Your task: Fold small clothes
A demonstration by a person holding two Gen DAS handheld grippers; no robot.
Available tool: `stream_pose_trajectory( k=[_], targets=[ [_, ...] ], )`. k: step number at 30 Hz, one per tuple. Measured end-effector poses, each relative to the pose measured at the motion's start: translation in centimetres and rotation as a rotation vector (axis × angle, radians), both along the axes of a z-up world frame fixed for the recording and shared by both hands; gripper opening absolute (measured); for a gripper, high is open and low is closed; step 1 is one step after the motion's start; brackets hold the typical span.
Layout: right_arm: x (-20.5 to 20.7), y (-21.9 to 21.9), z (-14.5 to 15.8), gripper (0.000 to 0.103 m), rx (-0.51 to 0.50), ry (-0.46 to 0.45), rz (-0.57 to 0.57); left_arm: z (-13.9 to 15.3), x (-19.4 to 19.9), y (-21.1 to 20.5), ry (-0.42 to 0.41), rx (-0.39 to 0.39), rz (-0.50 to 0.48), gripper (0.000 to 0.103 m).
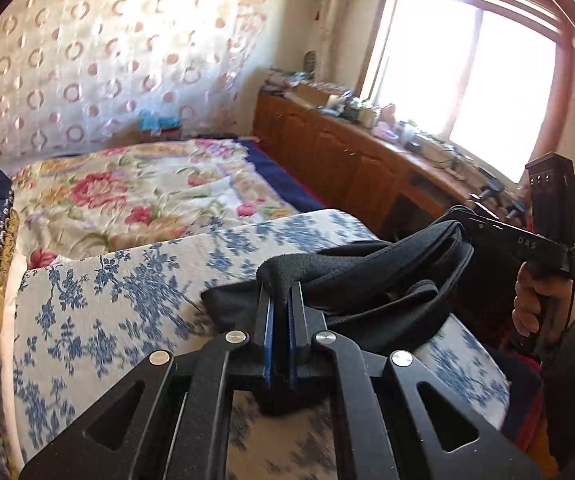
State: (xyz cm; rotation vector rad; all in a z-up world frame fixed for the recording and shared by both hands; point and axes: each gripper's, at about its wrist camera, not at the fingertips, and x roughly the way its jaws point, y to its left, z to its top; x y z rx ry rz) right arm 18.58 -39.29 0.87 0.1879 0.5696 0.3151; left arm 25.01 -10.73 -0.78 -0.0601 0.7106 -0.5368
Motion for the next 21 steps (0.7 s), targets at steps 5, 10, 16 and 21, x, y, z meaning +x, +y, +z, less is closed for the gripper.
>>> stream_pose_trajectory(
  k=[5,10,16,21],
  targets=[
    [6.3,1.0,-1.3,0.007,-0.015,0.055,0.007,-2.1,3.3,-0.4,0.054,0.028,0.021,0.007],
    [9.7,1.6,-1.4,0.007,-0.032,0.083,0.007,-2.7,4.6,0.7,0.034,0.027,0.082,0.019],
    [9.4,1.4,-1.0,0.015,-0.03,0.095,-0.027,-2.1,5.2,1.8,0.014,0.026,0.07,0.06],
    [8.3,1.1,0.0,0.064,-0.059,0.067,-0.077,-3.1,5.1,1.3,0.033,0.041,0.025,0.072]
  ],
)
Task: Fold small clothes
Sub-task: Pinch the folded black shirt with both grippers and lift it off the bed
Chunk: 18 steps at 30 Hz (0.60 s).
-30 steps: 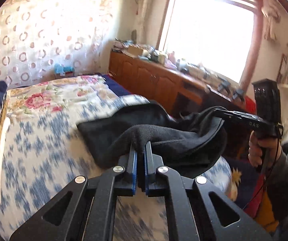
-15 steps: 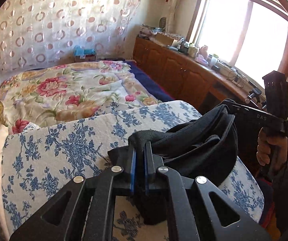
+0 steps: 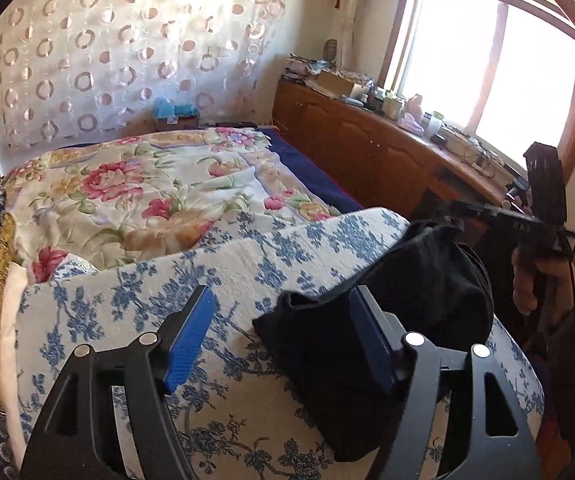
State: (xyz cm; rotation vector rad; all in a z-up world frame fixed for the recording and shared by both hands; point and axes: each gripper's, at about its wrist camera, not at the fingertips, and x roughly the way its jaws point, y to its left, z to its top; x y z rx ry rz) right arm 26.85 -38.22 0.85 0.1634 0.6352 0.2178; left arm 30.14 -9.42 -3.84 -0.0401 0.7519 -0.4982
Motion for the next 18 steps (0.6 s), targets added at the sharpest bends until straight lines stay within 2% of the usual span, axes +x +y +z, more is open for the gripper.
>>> stream_pose_trajectory(
  k=[3,7,12,15,17,18],
  targets=[
    [-0.8,-0.5,1.0,0.064,0.028,-0.007,-0.002,-0.6,-0.2,-0.8,0.021,-0.004,-0.03,0.072],
    [-2.4,0.8,1.2,0.064,-0.059,-0.008,0.029,-1.7,0.0,-2.1,0.048,0.011,-0.079,0.072],
    [-2.1,2.5,-0.9,0.064,-0.073,0.085,0.107,-3.7,2.3,-3.3,0.068,0.105,-0.076,0.072],
    [-1.1,3.1,-1.8,0.064,-0.056,0.121,0.129,-4.5,3.5,-3.0,0.089,0.105,-0.06,0.072],
    [-0.6,3.4,-2.0,0.043,-0.026,0.126,0.153,-4.7,3.9,-2.9,0.094,0.101,-0.053,0.073],
    [-0.4,3.4,-2.0,0.014,-0.018,0.127,0.167,-4.7,4.0,-2.9,0.094,0.097,-0.049,0.073]
  ],
)
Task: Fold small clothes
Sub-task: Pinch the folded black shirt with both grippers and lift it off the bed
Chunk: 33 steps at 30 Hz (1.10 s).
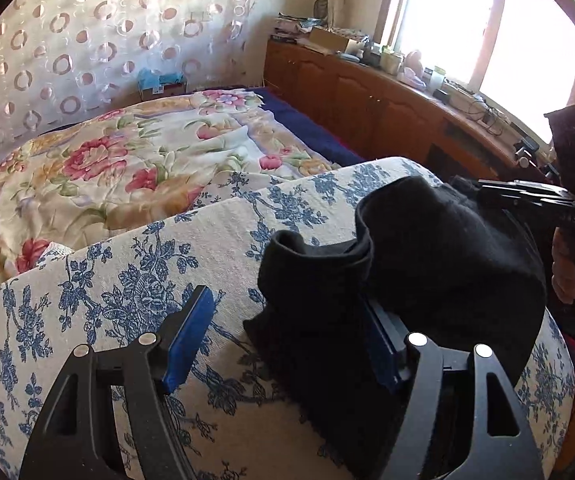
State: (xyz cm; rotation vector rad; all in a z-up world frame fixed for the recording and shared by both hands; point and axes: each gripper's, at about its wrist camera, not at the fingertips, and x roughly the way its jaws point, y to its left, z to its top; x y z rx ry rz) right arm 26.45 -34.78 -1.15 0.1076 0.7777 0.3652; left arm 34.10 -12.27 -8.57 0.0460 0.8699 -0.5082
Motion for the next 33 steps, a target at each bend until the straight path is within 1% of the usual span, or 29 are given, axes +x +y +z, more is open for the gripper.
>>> stream_pose_trajectory(
  k=[1,3,5,8,12,14,15,16,17,18,19,21,24,28,31,33],
  targets=[
    [0.0,0.1,0.0,0.003,0.001,-0.008,0.007,0.0,0.0,0.0,-0.002,0.0,0.004,0.073],
    [0.0,-0.8,0.3,0.003,-0.017,-0.062,-0.006,-0.1,-0.1,0.1,-0.009,0.003,0.01,0.073],
    [0.0,-1.6,0.0,0.003,-0.047,-0.092,-0.062,-0.1,0.0,0.4,-0.008,-0.001,0.024,0.073],
    [-0.2,-2.3,-0.7,0.003,-0.047,-0.084,-0.106,0.1,-0.1,0.6,-0.014,-0.004,0.047,0.073],
    [-0.8,-2.0,-0.9,0.003,-0.044,-0.06,-0.125,0.5,-0.7,0.4,-0.005,0.0,0.036,0.073],
    [-1.3,-1.9,-0.5,0.01,-0.051,-0.06,-0.133,0.3,-0.9,0.4,0.015,-0.015,0.026,0.073],
    [-1.2,-1.9,-0.1,0.024,-0.047,-0.053,-0.138,0.1,-1.0,0.4,0.033,-0.026,0.023,0.073],
    [-1.5,-1.9,0.0,0.046,-0.033,-0.047,-0.136,-0.1,-1.0,0.4,0.044,-0.036,0.022,0.073],
    [-1.4,-1.6,0.3,0.056,-0.025,-0.046,-0.133,-0.3,-1.1,0.5,0.058,-0.046,0.019,0.073],
    [-1.6,-1.5,0.3,0.069,-0.024,-0.05,-0.138,-0.5,-1.1,0.5,0.066,-0.05,0.021,0.073],
    [-1.8,-1.5,0.2,0.072,-0.022,-0.05,-0.139,-0.7,-1.1,0.5,0.075,-0.054,0.023,0.073],
    [-1.6,-1.3,-0.3,0.073,-0.014,-0.024,-0.118,-1.1,-1.0,0.6,0.09,-0.074,0.028,0.073],
    [-1.1,-0.9,-1.2,0.074,-0.039,0.007,-0.113,-1.0,-1.1,0.5,0.086,-0.073,0.026,0.073],
    [-0.1,-0.8,-2.2,0.079,-0.039,0.046,-0.12,-1.1,-1.2,0.4,0.08,-0.073,0.023,0.073],
    [0.4,-0.6,-2.3,0.079,-0.022,0.063,-0.113,-1.1,-1.2,0.4,0.078,-0.072,0.024,0.073],
    [0.5,-0.5,-2.2,0.079,-0.023,0.057,-0.111,-1.0,-1.3,0.4,0.076,-0.07,0.024,0.073]
  ],
)
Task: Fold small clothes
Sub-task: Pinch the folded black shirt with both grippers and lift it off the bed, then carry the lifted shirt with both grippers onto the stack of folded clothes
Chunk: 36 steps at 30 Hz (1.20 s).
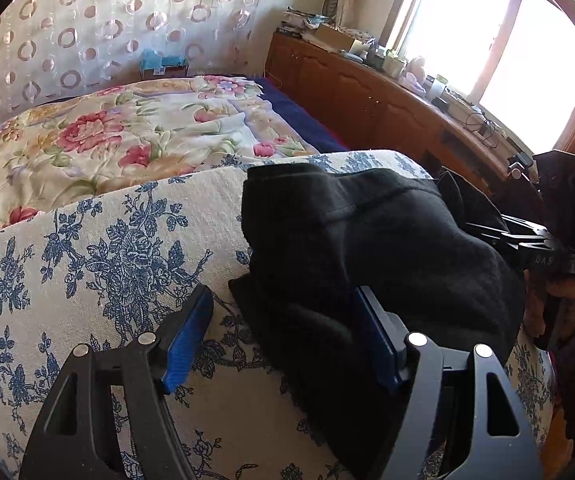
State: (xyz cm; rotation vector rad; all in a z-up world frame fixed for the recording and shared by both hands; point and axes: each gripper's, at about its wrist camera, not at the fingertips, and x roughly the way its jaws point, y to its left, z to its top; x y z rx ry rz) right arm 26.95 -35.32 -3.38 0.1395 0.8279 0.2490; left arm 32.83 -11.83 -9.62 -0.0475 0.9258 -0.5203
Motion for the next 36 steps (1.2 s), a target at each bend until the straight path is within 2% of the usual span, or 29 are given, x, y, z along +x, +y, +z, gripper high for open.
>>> stream_pose_trajectory(
  k=[2,3,4,7,9,11,15,24,28,36],
  targets=[
    [0.1,0.0,0.0,0.079,-0.004,-0.002,0.002,0.1,0.0,0.0,-0.001,-0.005,-0.002,0.07],
    [0.2,-0.1,0.1,0.076,0.001,0.001,0.004,0.0,0.0,-0.1,0.004,-0.025,-0.012,0.061],
    [0.2,-0.1,0.0,0.065,0.01,0.002,0.014,0.1,0.0,-0.2,0.009,-0.037,-0.022,0.058],
    [0.1,0.4,-0.2,0.043,0.041,0.015,0.053,0.4,-0.3,-0.7,0.0,-0.031,-0.04,0.04],
    [0.1,0.8,-0.1,0.031,0.04,0.011,0.073,0.7,-0.4,-1.0,0.006,-0.042,-0.055,0.022],
    [0.0,1.1,0.1,0.025,0.007,-0.009,0.083,1.4,-0.8,-0.9,-0.009,-0.054,-0.056,0.016],
    [-0.9,1.0,1.0,0.021,-0.022,-0.058,0.091,3.0,-2.2,-0.5,-0.044,-0.078,-0.052,0.014],
    [-4.1,2.5,6.2,0.02,-0.043,-0.236,0.108,7.7,-6.0,2.4,-0.171,-0.157,-0.018,0.012],
    [-4.5,4.1,8.5,0.02,-0.052,-0.3,0.143,10.5,-7.8,5.0,-0.247,-0.191,0.023,0.012],
    [-2.4,11.4,13.0,0.02,-0.063,-0.424,0.313,15.1,-11.7,13.1,-0.394,-0.165,0.18,0.012]
  ],
)
